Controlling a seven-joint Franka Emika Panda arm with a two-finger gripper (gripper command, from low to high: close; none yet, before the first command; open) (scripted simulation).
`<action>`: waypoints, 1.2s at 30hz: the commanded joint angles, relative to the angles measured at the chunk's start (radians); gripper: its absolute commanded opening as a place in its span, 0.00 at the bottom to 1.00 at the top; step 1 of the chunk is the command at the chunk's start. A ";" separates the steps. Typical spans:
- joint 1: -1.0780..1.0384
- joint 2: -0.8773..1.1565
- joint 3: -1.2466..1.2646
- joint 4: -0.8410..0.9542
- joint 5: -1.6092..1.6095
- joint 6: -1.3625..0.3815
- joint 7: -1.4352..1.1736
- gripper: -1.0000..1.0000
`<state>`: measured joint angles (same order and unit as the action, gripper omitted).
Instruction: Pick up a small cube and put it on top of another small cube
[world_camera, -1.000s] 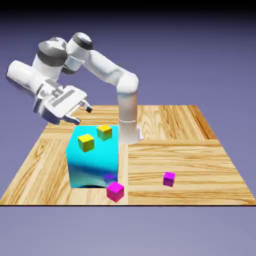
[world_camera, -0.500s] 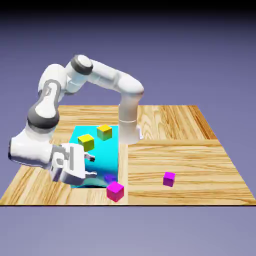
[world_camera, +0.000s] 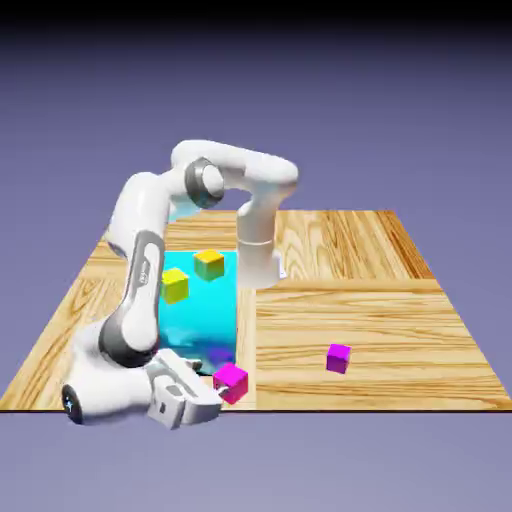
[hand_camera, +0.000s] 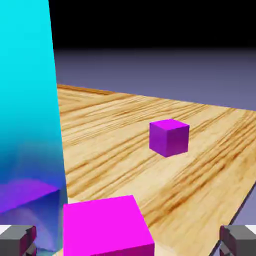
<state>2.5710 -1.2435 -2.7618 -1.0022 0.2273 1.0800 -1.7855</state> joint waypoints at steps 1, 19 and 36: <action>0.034 -0.009 -0.036 0.024 0.003 -0.026 -0.033 0.50; 0.113 0.061 -0.132 -0.174 0.009 0.073 -0.158 0.00; -0.210 0.049 0.226 -0.127 -0.020 -0.017 0.072 0.00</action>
<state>2.3607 -1.1946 -2.5356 -1.1293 0.2061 1.0620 -1.7138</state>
